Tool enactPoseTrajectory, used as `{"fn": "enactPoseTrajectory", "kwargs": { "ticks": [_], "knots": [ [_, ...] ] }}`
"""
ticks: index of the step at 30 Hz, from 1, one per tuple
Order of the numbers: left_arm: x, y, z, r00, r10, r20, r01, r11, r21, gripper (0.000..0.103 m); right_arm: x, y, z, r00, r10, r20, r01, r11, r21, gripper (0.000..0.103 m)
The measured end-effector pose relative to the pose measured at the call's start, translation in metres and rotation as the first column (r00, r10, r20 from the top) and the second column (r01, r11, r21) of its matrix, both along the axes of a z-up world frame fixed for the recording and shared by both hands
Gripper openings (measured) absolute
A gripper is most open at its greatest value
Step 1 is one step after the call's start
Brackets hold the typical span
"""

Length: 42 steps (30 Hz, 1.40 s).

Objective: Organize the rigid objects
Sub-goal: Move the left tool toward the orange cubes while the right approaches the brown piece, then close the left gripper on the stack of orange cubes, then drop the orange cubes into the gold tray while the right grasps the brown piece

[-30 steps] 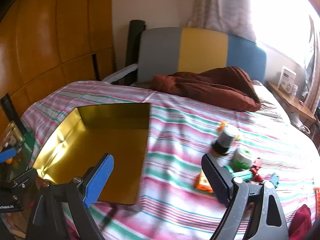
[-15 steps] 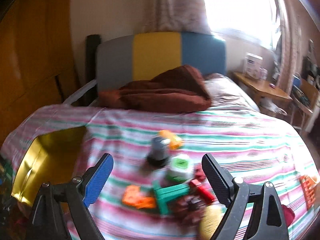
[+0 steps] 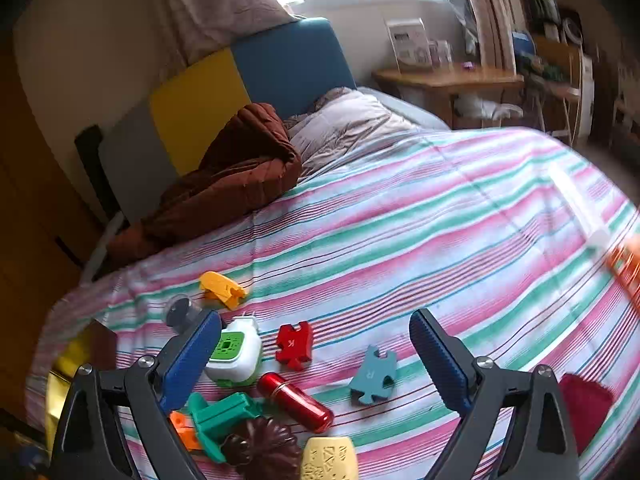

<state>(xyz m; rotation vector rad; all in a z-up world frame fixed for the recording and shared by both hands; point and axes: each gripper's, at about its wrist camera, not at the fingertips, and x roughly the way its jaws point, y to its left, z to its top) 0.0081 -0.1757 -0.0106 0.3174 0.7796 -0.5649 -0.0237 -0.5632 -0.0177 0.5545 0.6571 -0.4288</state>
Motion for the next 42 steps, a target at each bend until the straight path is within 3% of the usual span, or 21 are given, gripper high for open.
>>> {"fn": "enactPoseTrajectory", "kwargs": {
  "ticks": [3,8,11,16,22,25,27,28,33,37,40,42],
  "knots": [
    [0.000,-0.030,-0.003,0.998,-0.068,-0.016,0.068,0.998,0.004,0.085,0.003,-0.002,-0.002,1.000,-0.003,-0.003,0.003,1.000,0.027,0.097],
    [-0.001,-0.090,-0.014,0.975,-0.220,0.001,0.219,0.971,0.096,0.085,0.005,0.003,-0.002,1.000,0.005,-0.002,-0.005,1.000,0.015,0.097],
    [0.007,-0.125,-0.027,0.951,-0.309,-0.023,0.309,0.938,0.158,0.078,0.007,0.005,-0.002,1.000,0.014,-0.003,-0.014,1.000,0.018,0.097],
    [0.022,-0.167,-0.047,0.905,-0.413,-0.105,0.426,0.880,0.212,0.052,0.008,0.001,0.000,1.000,0.026,-0.013,-0.025,0.999,0.027,0.097],
    [0.023,-0.202,-0.063,0.850,-0.518,-0.099,0.521,0.797,0.304,0.052,0.005,-0.006,-0.002,1.000,0.013,0.003,-0.013,0.998,0.063,0.097],
    [0.028,-0.215,-0.077,0.836,-0.534,-0.126,0.541,0.765,0.350,0.051,0.004,-0.010,-0.002,1.000,0.006,0.016,-0.008,0.996,0.085,0.097],
    [0.028,-0.218,-0.079,0.832,-0.548,-0.090,0.540,0.760,0.362,0.044,0.003,-0.012,-0.002,1.000,0.000,0.018,-0.002,0.995,0.096,0.097],
    [0.026,-0.218,-0.078,0.831,-0.550,-0.087,0.542,0.763,0.352,0.021,0.002,-0.013,-0.003,1.000,-0.001,0.018,-0.001,0.995,0.099,0.097],
    [0.020,-0.200,-0.077,0.873,-0.481,-0.082,0.483,0.830,0.280,0.020,0.005,-0.012,-0.004,1.000,0.012,0.005,-0.012,0.995,0.102,0.092],
    [0.012,-0.171,-0.064,0.910,-0.402,-0.102,0.413,0.899,0.148,0.020,0.013,-0.005,-0.008,0.997,0.066,-0.031,-0.063,0.994,0.092,0.081],
    [0.001,-0.150,-0.058,0.930,-0.354,-0.098,0.363,0.927,0.094,0.020,0.019,0.002,-0.011,0.991,0.128,-0.046,-0.122,0.986,0.110,0.068],
    [-0.003,-0.136,-0.054,0.940,-0.323,-0.112,0.332,0.941,0.064,0.020,0.025,0.009,-0.015,0.982,0.180,-0.057,-0.172,0.976,0.132,0.065]
  ]
}}
